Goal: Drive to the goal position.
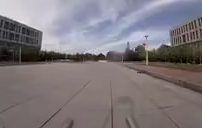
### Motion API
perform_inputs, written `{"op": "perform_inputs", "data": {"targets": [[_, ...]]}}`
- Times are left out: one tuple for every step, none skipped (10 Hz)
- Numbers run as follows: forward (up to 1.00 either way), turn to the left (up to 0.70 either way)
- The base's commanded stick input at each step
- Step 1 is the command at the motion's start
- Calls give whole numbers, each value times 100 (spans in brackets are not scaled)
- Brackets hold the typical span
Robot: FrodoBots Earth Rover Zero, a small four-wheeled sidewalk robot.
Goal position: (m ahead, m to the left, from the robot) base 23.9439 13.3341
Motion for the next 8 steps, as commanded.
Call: {"op": "perform_inputs", "data": {"targets": [[100, 0], [100, 0], [100, 0], [100, 0], [100, 0], [100, 0], [100, 0], [100, 0]]}}
